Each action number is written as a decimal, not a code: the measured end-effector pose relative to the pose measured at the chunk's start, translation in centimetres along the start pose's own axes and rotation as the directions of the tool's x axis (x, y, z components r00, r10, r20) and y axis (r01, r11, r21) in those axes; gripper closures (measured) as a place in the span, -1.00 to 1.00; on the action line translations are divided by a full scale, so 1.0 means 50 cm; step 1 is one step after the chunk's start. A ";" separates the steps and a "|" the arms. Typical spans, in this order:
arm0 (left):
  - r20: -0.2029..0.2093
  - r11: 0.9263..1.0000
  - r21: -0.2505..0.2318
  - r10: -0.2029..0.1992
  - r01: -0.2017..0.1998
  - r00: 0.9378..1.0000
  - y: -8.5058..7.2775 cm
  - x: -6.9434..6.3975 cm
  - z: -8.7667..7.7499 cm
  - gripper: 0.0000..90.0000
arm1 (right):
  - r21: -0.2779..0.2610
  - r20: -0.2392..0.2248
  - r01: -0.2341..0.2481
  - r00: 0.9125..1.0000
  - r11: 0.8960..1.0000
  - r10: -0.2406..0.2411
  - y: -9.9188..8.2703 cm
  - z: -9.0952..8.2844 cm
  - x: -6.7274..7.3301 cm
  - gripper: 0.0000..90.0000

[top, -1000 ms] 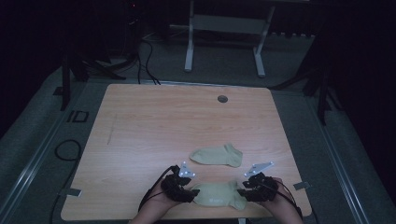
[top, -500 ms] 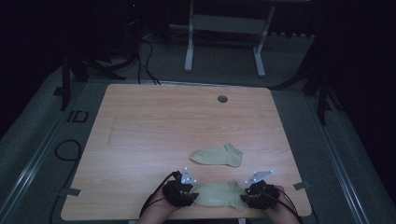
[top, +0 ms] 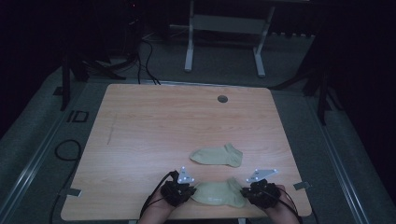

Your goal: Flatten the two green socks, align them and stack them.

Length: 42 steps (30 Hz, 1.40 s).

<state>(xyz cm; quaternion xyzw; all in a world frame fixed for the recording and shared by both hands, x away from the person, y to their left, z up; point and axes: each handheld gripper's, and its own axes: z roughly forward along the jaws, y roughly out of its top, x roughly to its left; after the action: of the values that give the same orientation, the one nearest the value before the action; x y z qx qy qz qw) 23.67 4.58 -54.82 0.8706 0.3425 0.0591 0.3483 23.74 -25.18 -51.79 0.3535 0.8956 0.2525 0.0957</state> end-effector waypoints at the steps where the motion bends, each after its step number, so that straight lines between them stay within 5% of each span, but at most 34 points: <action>1: 0.001 1.000 -0.007 -0.006 0.006 1.000 0.004 0.004 -0.004 0.97 | -0.009 -0.001 -0.002 1.000 1.000 0.002 0.005 -0.006 -0.002 0.86; 9: -0.026 0.999 -0.050 -0.017 0.016 1.000 0.062 0.040 -0.047 0.97 | -0.055 0.030 0.019 0.999 0.998 -0.018 0.061 -0.035 -0.028 0.87; 17: -0.075 0.997 -0.079 -0.031 0.025 0.997 0.135 0.088 -0.068 0.96 | -0.096 0.057 0.009 0.998 0.995 -0.004 0.148 -0.048 -0.082 0.88; 22: -0.103 0.997 -0.070 -0.046 0.039 0.994 0.168 0.112 -0.049 0.96 | -0.078 0.071 -0.012 0.997 0.997 0.017 0.185 -0.031 -0.120 0.88; 27: -0.111 0.998 -0.054 -0.017 0.011 0.994 0.182 0.123 -0.020 0.96 | -0.048 0.092 -0.038 0.995 0.998 0.042 0.195 0.000 -0.147 0.88; 33: -0.095 0.998 -0.033 -0.057 0.054 0.994 0.177 0.143 0.017 0.96 | -0.013 0.080 -0.079 0.994 0.997 0.080 0.185 0.040 -0.170 0.88; 42: -0.120 0.998 0.017 -0.061 0.063 0.991 0.158 0.153 0.069 0.96 | 0.038 0.078 -0.102 0.992 0.994 0.098 0.176 0.092 -0.183 0.88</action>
<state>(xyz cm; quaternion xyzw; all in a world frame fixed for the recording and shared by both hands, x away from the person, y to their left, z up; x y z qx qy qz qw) 35.05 3.36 -53.34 0.8581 0.3902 0.0967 0.3196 37.21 -24.19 -51.19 0.4093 0.8776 0.2244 0.1095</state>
